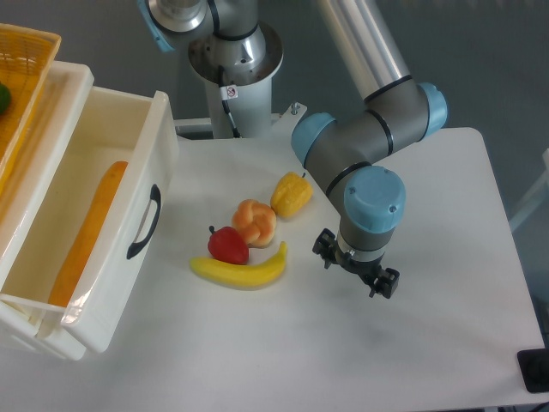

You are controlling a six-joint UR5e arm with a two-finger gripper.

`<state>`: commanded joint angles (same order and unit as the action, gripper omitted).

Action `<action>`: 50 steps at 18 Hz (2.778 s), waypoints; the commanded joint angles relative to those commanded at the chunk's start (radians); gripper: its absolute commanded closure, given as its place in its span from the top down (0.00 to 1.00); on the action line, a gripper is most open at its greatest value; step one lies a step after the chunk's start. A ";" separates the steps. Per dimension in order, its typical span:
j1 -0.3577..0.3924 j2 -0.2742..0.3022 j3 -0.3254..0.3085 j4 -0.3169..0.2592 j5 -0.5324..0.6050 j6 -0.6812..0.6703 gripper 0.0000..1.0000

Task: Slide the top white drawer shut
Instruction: 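Raise the gripper and swing it toward the open white drawer, then move the gripper over the fruit to the drawer's front face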

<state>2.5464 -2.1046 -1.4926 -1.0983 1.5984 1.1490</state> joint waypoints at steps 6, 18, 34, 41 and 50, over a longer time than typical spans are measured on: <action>-0.005 -0.003 0.000 0.005 -0.002 -0.005 1.00; -0.054 0.161 -0.175 0.018 -0.035 -0.093 1.00; -0.190 0.252 -0.178 -0.219 -0.248 -0.529 0.27; -0.193 0.252 -0.074 -0.367 -0.436 -0.518 0.00; -0.196 0.264 -0.064 -0.377 -0.520 -0.520 0.00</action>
<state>2.3501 -1.8408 -1.5570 -1.4756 1.0784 0.6289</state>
